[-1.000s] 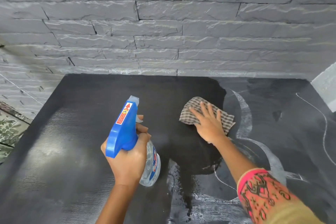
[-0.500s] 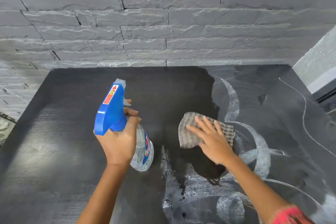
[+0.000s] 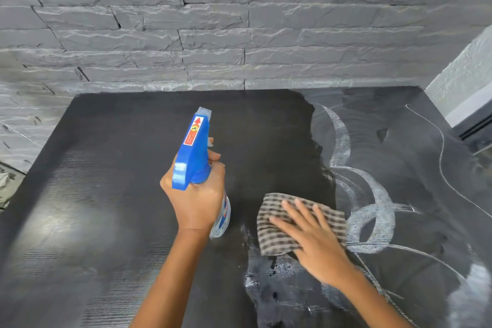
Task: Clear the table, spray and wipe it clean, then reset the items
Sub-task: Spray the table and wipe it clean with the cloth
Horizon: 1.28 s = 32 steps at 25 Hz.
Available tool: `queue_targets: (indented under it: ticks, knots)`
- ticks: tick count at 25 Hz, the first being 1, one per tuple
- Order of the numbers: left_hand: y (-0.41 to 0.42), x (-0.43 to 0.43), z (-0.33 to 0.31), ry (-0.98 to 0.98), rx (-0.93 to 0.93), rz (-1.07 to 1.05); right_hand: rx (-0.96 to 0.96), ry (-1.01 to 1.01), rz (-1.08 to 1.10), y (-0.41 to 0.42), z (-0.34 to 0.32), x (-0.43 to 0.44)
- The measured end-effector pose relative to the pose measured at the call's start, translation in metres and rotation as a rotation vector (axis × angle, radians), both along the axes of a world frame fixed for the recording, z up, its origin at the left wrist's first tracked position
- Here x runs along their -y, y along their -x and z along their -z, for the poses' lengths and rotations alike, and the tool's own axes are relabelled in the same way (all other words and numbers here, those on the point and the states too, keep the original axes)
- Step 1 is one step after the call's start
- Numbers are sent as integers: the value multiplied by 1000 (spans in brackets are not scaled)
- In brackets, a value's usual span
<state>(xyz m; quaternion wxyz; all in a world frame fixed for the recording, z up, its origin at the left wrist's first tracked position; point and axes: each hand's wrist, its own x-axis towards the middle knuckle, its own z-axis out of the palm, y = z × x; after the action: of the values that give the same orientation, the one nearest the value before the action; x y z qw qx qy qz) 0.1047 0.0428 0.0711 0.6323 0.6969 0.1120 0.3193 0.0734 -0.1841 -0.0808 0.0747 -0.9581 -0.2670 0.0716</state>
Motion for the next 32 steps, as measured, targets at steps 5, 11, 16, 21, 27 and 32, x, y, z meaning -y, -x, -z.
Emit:
queue_targets:
  ticks: [5, 11, 16, 21, 27, 32]
  knots:
    - [2, 0, -4, 15, -42, 4, 38, -1, 368, -77, -11, -20]
    - [48, -14, -11, -68, -124, -30, 14, -33, 170, -49, -10, -109]
    - [102, -18, -16, -25, -145, -92, 9, -70, -198, 57, -1, -66]
    - [142, -10, -15, -16, -137, -87, 28, -21, 152, 32, -9, 25]
    - [168, 1, -9, -34, -156, -97, -22, -59, 164, 61, -20, -42]
    - [166, 3, -8, 27, -140, -96, -55, -145, -272, 172, -9, -27]
